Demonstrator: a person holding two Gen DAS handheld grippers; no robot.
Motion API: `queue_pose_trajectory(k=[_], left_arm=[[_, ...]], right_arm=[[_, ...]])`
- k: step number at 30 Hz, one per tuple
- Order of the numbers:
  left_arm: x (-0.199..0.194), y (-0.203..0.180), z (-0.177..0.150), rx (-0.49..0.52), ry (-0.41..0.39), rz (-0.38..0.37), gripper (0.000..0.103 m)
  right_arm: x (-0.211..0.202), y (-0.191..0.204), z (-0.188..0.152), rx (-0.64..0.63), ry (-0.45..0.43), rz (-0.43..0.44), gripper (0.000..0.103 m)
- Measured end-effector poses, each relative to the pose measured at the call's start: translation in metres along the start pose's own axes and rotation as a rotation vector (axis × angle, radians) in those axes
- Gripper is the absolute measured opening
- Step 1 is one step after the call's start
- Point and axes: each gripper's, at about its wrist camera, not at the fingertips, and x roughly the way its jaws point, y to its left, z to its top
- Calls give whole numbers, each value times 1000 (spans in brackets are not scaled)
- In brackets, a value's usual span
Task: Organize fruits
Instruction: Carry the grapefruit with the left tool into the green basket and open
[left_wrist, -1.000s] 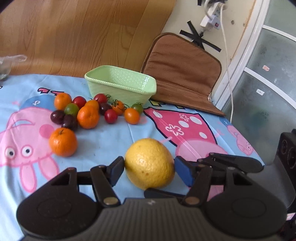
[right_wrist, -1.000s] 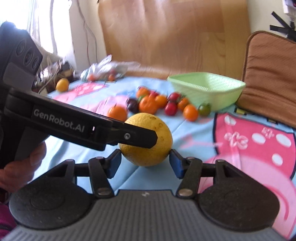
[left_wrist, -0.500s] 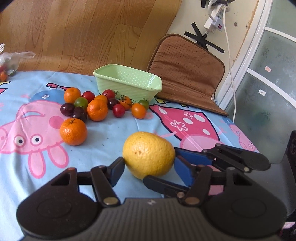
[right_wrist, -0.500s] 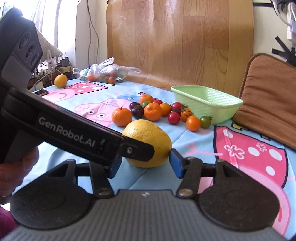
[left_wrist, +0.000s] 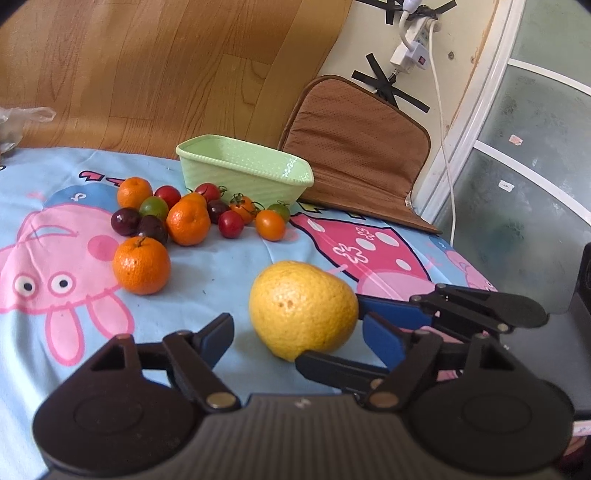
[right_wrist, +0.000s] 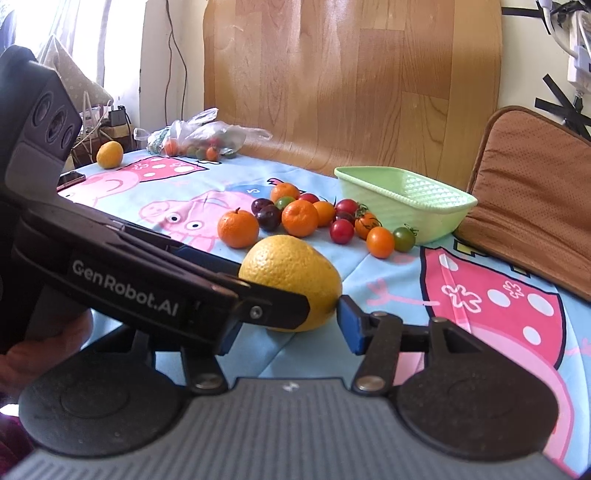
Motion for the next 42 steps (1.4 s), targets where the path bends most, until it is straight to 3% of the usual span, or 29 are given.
queue_pose_trajectory(k=[4,10,15,18,22,28,31,35,38,42], left_arm=[[-4,0,1,4,-18,-28,84],[0,-4,-2,18,-15,-2,66],[1,-5,-3,0,0,4,65],[1,-6,-2,-10,2,19,75],[3,-9,-3,0,-3,24,64],[-4,-13,2,18,-27,42,63],[-8,-15,18,43,-54,53,64],[6,-10,67,60,-72,37,64],[30,-8,113,100,-89,31,64],[81,7,161,72,-46,20,63]], right_arm=[[0,3,0,11,3,-16,59],[-1,2,-1,14,-5,-8,60],[-3,0,-3,30,-11,4,60],[-1,-1,-2,29,-14,8,61],[1,-2,-4,46,-18,15,64],[-1,-2,-3,86,-45,11,60],[-1,-2,7,78,-81,-1,60],[11,-16,36,61,-129,-41,60],[27,-43,66,87,-171,-73,60],[65,-87,96,146,-161,-108,60]])
